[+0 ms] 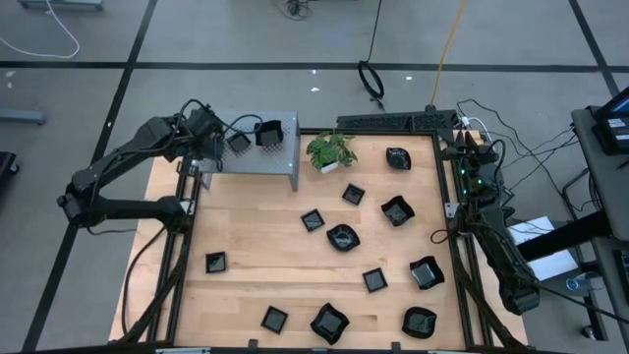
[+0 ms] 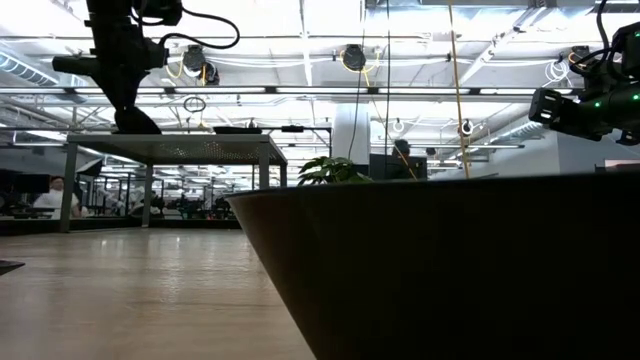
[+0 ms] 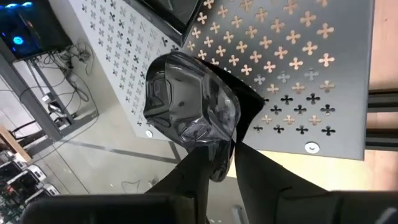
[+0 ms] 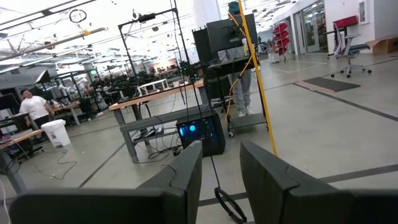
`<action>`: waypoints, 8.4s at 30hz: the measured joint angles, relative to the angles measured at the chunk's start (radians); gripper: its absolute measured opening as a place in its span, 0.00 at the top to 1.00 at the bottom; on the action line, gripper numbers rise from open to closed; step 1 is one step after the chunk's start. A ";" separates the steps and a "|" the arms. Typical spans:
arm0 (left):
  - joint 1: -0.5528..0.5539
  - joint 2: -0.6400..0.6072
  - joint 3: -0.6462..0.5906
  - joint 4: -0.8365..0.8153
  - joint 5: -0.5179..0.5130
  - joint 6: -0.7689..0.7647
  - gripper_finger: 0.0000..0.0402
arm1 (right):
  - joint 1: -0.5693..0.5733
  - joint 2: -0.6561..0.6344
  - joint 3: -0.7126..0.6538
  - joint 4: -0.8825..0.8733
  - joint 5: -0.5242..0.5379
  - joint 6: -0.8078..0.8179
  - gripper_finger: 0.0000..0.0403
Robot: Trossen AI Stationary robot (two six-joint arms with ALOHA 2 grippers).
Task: Pick & Place Mini shaped plates
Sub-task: Stack the black leaf shaped plate on top of the other black leaf shaped plate on the shelf, then stack the black square plate on top of the other black square plate on the shelf
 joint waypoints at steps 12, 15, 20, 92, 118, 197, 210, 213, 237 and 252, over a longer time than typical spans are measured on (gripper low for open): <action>-0.028 0.000 0.000 -0.063 0.004 -0.045 0.79 | 0.000 0.000 0.000 0.000 0.000 0.000 0.75; -0.042 0.000 0.000 -0.080 0.011 -0.089 0.79 | 0.000 0.000 0.000 0.000 0.000 0.000 0.75; -0.057 0.000 0.000 -0.072 -0.020 -0.133 0.79 | 0.000 0.000 0.000 0.000 0.000 0.000 0.75; -1.281 0.431 0.001 0.744 0.449 -2.688 0.79 | 0.000 0.000 0.000 0.000 0.000 0.000 0.75; -1.338 0.658 -0.001 0.760 0.471 -2.934 0.79 | 0.000 0.000 0.000 0.000 0.000 0.000 0.75; -1.353 0.858 0.000 0.956 0.597 -2.959 0.96 | 0.000 0.000 0.000 0.000 0.000 0.000 0.75; -1.251 0.705 -0.002 0.827 0.471 -2.801 0.99 | 0.000 0.000 0.000 0.000 0.000 0.000 0.75; -1.208 0.634 -0.002 0.717 0.415 -2.730 0.98 | 0.000 0.000 0.000 0.000 0.000 0.000 0.75; -0.779 0.281 0.000 0.529 -0.190 -2.267 0.98 | 0.000 0.000 0.000 0.000 0.000 0.000 0.75; -0.554 0.161 0.000 0.473 -0.149 -2.043 0.99 | 0.000 0.000 0.000 0.000 0.000 0.000 0.75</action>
